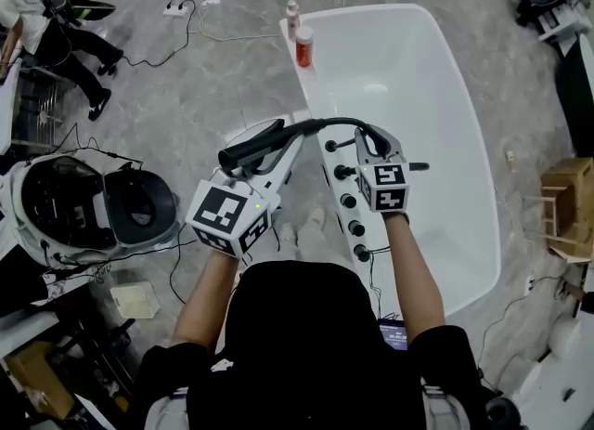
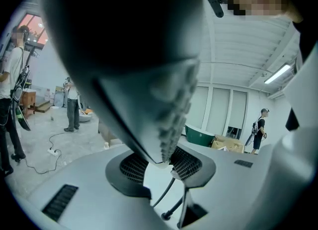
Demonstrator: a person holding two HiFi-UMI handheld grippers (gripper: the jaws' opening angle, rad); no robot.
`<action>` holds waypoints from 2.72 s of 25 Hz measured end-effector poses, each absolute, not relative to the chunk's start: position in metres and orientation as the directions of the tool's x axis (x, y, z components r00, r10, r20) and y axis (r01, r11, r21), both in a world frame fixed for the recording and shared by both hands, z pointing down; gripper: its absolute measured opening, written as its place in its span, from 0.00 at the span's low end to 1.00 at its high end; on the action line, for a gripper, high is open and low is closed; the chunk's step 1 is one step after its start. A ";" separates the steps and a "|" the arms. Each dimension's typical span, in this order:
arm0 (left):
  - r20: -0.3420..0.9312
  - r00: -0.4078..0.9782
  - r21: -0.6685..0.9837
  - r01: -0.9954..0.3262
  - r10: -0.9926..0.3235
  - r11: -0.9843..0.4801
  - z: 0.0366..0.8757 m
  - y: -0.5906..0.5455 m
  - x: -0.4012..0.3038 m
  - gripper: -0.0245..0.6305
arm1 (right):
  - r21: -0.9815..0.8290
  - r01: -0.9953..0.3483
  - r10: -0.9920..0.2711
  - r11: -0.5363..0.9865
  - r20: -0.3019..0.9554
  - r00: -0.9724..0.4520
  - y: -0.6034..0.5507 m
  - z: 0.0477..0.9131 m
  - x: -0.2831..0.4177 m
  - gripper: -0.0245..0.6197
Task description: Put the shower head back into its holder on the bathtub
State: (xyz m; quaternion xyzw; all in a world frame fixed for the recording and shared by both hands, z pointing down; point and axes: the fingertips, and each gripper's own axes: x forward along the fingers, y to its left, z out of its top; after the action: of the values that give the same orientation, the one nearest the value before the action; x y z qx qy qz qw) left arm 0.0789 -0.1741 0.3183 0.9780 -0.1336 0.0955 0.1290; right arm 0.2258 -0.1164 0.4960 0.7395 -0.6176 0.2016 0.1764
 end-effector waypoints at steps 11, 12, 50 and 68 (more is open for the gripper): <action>0.297 0.931 0.244 -0.289 -0.212 -0.926 0.369 -0.166 0.097 0.26 | -0.041 -0.986 -0.798 -0.159 0.593 0.105 -0.103 0.564 0.225 0.14; 0.305 0.930 0.244 -0.287 -0.207 -0.926 0.373 -0.167 0.098 0.26 | -0.044 -0.986 -0.793 -0.159 0.601 0.101 -0.104 0.569 0.224 0.14; 0.453 0.889 0.228 -0.183 -0.062 -0.956 0.474 -0.155 0.167 0.26 | -0.155 -0.963 -0.691 -0.218 0.722 0.040 -0.064 0.659 0.238 0.11; 0.542 0.840 0.235 -0.174 -0.020 -0.956 0.577 -0.152 0.208 0.26 | -0.206 -0.955 -0.713 -0.213 0.701 0.008 -0.069 0.669 0.244 0.07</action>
State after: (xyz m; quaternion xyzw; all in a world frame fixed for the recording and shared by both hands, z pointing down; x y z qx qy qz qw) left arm 0.2076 -0.1522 0.5773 0.9491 -0.0509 0.2783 0.1386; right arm 0.2437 -0.0691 0.6688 0.6898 -0.6046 0.3615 0.1672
